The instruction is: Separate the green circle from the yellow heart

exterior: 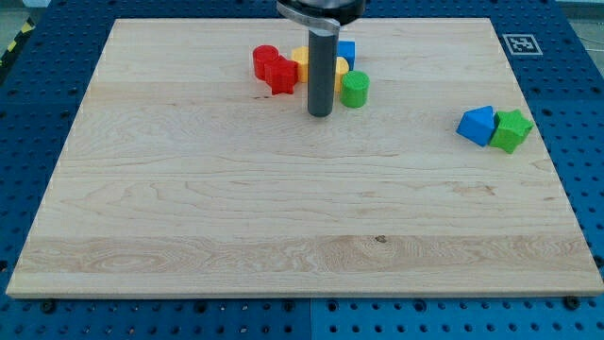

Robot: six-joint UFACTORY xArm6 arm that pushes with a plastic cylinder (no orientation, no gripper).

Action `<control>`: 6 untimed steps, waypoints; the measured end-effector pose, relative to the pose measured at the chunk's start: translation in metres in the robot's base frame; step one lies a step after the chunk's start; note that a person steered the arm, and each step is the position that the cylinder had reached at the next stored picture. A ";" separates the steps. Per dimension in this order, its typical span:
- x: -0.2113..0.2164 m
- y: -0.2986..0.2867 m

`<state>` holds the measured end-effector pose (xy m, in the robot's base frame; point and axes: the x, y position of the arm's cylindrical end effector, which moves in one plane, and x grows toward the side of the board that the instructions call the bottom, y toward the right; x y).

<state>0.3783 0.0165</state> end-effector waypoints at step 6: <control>-0.034 0.109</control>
